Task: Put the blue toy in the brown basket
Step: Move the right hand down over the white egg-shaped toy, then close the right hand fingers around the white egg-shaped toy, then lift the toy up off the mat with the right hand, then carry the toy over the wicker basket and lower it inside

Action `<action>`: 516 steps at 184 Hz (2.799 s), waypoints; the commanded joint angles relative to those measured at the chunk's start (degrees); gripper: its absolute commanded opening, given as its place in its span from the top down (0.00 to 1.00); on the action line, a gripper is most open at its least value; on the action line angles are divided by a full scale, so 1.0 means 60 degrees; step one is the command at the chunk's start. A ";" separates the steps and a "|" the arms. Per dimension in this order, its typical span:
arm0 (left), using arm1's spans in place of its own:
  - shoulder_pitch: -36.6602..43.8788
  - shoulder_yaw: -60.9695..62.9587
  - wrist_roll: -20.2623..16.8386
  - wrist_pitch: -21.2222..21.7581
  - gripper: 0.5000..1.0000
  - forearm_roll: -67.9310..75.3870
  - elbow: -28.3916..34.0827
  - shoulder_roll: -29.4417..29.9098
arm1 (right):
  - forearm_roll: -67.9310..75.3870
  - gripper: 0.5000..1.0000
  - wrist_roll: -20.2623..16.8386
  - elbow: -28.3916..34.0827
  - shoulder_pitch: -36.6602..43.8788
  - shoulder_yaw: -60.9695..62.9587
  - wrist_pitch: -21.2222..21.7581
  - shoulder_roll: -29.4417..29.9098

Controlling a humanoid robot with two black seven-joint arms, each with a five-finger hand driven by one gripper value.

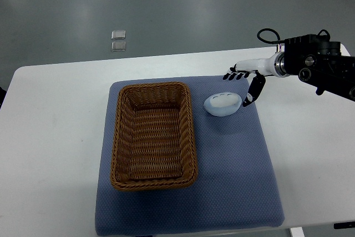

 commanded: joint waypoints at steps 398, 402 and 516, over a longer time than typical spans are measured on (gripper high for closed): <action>0.0000 0.0000 0.0004 0.0000 0.00 0.0004 0.0000 0.0000 | -0.0559 0.96 0.0355 -0.0070 0.1342 0.0447 -0.0492 0.2197; 0.0000 0.0000 0.0004 0.0000 0.00 0.0004 0.0000 0.0000 | -0.0559 0.95 0.0370 -0.0070 0.1341 0.0491 -0.0492 0.2271; 0.0000 0.0000 0.0004 0.0000 0.00 0.0004 0.0000 0.0000 | -0.0749 0.85 0.0414 -0.0231 0.0302 0.0550 -0.0799 0.3355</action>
